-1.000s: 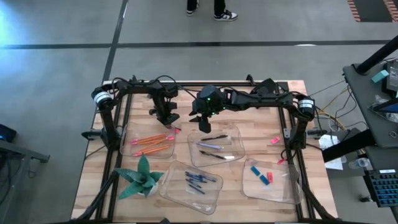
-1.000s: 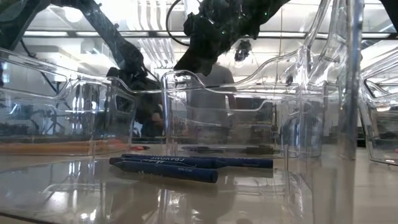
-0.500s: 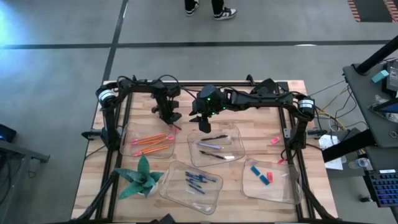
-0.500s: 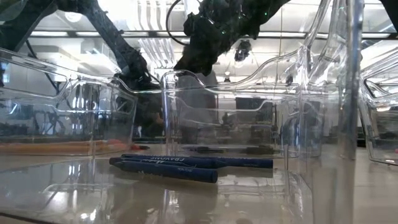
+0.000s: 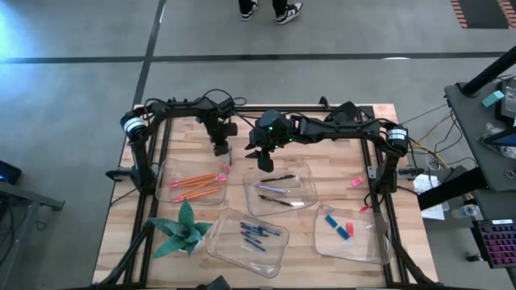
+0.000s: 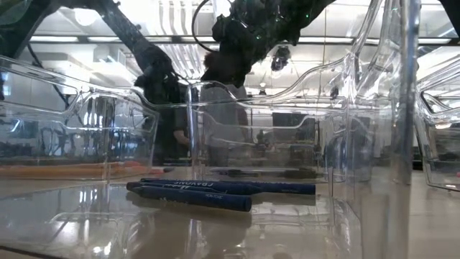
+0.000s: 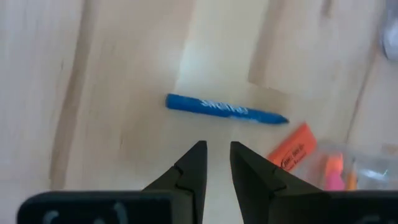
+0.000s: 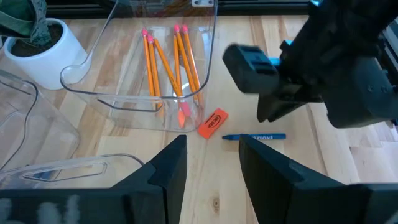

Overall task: Sort crayons/erasers/pens/pencils in bins
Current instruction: Put the blue crayon into the bottom left transparent bin

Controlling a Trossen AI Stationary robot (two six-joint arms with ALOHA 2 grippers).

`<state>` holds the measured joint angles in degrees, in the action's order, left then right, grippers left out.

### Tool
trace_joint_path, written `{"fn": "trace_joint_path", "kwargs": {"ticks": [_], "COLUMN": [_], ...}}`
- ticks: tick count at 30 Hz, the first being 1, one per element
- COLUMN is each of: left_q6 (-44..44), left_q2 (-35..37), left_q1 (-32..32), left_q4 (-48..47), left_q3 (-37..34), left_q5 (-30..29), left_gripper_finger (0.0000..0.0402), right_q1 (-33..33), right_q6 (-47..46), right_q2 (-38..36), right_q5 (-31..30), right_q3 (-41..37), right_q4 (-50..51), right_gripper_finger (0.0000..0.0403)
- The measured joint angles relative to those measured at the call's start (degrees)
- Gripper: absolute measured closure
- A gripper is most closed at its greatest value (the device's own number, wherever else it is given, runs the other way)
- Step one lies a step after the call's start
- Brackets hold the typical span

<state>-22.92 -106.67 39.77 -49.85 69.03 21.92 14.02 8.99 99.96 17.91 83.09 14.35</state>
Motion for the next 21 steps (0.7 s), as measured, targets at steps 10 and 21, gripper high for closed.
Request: {"fn": "trace_joint_path", "kwargs": {"ticks": [10,21], "left_q6": [-17.00,-48.43], "left_q2": [3.69,3.74], "left_q1": [-1.62,-3.76], "left_q4": [1.74,8.91], "left_q3": [-1.93,-2.86], "left_q5": [-1.35,-1.48], "left_gripper_finger": [0.0340,0.0284], "right_q1": [0.00,-0.02], "right_q6": [0.00,0.00], "right_q2": [0.00,0.00], "right_q5": [0.00,0.00], "right_q3": [0.00,0.00], "right_q4": [0.02,-0.02], "right_gripper_finger": [0.0266,0.0266]}}
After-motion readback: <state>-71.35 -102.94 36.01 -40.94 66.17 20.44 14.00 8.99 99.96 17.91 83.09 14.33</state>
